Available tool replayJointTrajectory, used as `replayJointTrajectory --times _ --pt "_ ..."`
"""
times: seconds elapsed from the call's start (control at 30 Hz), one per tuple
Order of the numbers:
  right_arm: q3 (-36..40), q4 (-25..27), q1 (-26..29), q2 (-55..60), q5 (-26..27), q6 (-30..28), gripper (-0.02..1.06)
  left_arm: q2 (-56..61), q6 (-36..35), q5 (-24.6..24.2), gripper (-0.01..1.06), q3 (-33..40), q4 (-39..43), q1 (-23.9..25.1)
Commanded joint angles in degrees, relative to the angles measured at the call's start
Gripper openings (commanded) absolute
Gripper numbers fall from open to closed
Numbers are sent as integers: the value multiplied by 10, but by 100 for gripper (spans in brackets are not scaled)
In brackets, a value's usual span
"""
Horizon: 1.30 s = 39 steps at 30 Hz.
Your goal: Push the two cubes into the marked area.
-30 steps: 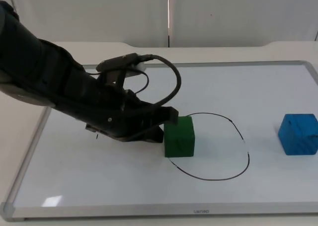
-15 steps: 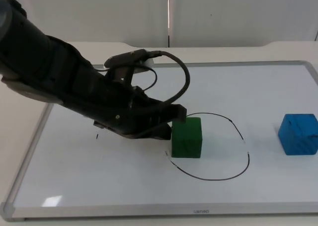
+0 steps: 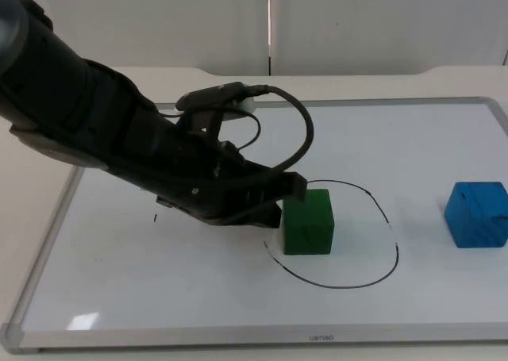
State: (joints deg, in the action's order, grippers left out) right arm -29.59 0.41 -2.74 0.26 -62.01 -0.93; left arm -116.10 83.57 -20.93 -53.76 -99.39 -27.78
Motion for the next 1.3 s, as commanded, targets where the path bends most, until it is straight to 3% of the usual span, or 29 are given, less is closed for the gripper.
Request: replayJointTrajectory --times 0.0,0.37,0.7,0.9,1.03,1.27 --pt "1 2 2 -3 2 0 105 1 0 -4 0 -2 -6 -2" --pt "1 2 2 -3 2 0 105 1 20 9 0 -3 -6 1" --pt "1 2 2 -3 2 0 105 62 7 1 0 -3 21 62" --pt "1 2 2 -3 2 0 105 176 -30 4 0 -3 77 66" --pt "1 2 2 -3 2 0 105 280 -124 4 0 -3 180 66" --pt "1 2 2 -3 2 0 105 385 -228 4 0 -2 288 66"
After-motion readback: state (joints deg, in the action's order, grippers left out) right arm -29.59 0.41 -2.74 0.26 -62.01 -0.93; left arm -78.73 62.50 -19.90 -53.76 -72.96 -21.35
